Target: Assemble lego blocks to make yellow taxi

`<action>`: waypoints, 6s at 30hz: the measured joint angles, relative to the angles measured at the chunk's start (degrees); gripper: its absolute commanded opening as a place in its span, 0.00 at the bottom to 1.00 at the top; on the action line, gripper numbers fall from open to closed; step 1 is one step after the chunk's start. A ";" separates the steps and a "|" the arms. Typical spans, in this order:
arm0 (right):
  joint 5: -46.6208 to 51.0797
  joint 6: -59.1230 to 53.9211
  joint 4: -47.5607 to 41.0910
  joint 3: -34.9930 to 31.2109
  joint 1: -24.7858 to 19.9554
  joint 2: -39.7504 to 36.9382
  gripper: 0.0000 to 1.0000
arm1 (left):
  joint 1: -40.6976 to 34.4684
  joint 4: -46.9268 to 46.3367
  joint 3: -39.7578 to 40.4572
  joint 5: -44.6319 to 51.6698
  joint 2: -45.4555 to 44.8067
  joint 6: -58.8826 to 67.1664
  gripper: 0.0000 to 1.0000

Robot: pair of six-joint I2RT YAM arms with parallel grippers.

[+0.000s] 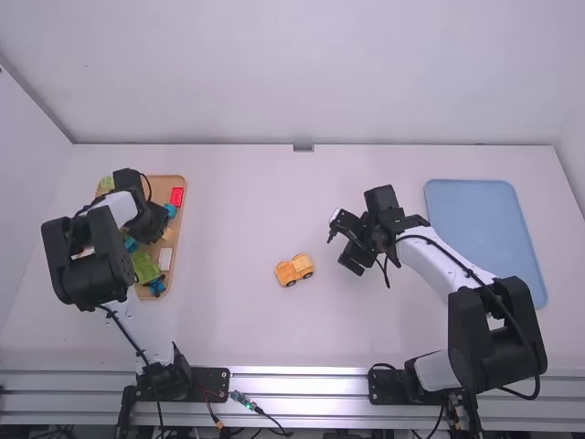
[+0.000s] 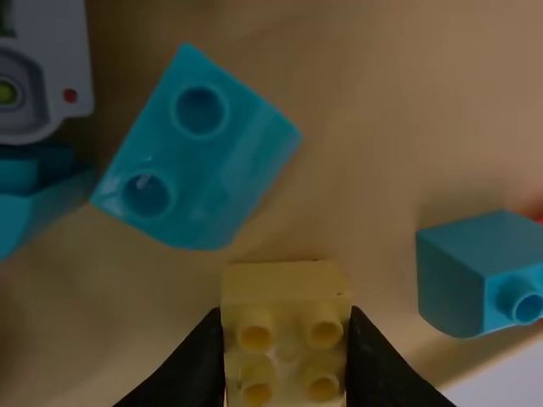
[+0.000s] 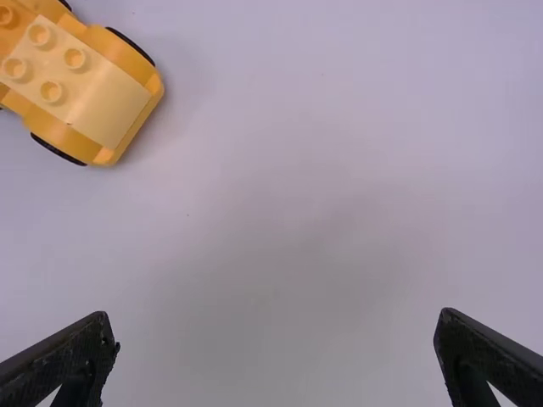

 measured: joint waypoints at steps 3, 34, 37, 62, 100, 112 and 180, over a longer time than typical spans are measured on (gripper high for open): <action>0.00 0.04 0.00 0.00 0.00 0.00 0.99 | 0.00 0.02 0.02 -0.02 0.00 -0.02 0.21; 0.00 -0.02 1.03 0.00 0.02 0.00 0.99 | -0.17 -12.61 8.35 -0.79 0.02 9.55 0.02; 0.00 0.04 1.03 0.00 0.00 0.00 0.99 | -0.81 -11.80 6.23 -0.85 -1.20 10.69 0.02; -0.07 -0.07 -0.09 0.00 -0.68 0.00 0.99 | -41.40 -6.99 -10.14 5.46 -13.73 71.82 0.02; -13.29 -12.98 -0.15 -0.63 -1.38 0.00 0.99 | -41.29 -0.07 -20.44 7.45 -14.34 119.14 0.99; -26.23 -31.39 2.32 -4.33 -1.38 0.00 0.99 | -41.07 -6.27 -18.05 13.07 -17.57 118.40 0.99; -43.17 -29.99 1.38 15.56 3.19 37.16 0.35 | -19.06 2.12 -32.02 55.12 -34.07 135.62 0.99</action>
